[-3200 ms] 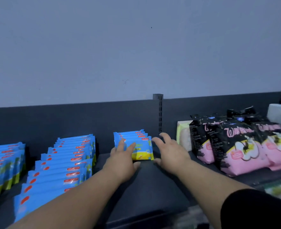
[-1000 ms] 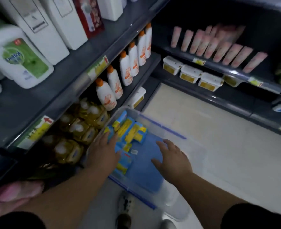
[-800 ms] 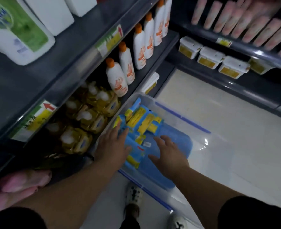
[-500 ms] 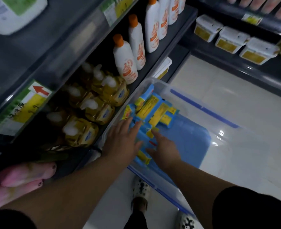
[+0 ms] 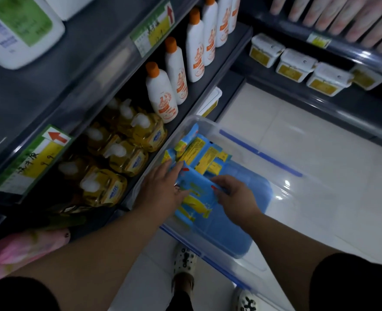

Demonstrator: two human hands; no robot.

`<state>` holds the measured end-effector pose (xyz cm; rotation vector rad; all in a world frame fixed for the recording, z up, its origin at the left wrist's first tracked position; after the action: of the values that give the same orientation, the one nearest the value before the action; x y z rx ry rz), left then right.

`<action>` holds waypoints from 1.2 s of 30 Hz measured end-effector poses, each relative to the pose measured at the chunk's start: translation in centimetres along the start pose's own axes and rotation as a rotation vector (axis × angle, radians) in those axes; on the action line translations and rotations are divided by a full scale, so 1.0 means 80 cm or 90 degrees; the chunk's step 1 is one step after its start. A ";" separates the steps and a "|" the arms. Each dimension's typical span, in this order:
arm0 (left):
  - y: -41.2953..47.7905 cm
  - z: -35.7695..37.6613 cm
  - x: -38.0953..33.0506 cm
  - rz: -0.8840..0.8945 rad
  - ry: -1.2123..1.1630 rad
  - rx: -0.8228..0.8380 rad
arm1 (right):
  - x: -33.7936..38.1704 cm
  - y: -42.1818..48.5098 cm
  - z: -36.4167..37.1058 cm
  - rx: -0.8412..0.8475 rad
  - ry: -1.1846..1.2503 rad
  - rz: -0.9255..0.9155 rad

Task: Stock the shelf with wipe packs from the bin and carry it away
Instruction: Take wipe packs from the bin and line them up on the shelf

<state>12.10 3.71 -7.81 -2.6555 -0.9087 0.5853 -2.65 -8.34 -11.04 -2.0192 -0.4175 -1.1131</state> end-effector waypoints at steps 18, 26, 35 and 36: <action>-0.001 -0.022 0.045 -0.012 -0.215 -0.165 | -0.026 0.013 0.077 0.042 -0.066 0.135; -0.030 -0.040 0.013 -0.063 -0.233 -0.209 | -0.011 -0.007 0.032 -0.014 -0.064 0.096; -0.106 -0.172 -0.121 -0.052 -0.253 -0.355 | 0.121 -0.084 -0.117 -0.106 -0.017 -0.054; -0.120 -0.192 -0.138 -0.047 -0.250 -0.379 | 0.145 -0.098 -0.134 -0.107 -0.017 -0.074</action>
<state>6.18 2.23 12.51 -3.0513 -1.4824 0.9672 -6.91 -12.41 5.59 -2.1810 -0.4745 -1.2289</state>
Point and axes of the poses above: each hand's wrist, its own y-axis towards the middle knuckle, its own z-axis out of the palm, x = y × z, the point moved 1 cm from there along y, towards the middle knuckle, and after that the axes turned 7 degrees about y, right-handed, at the moved point
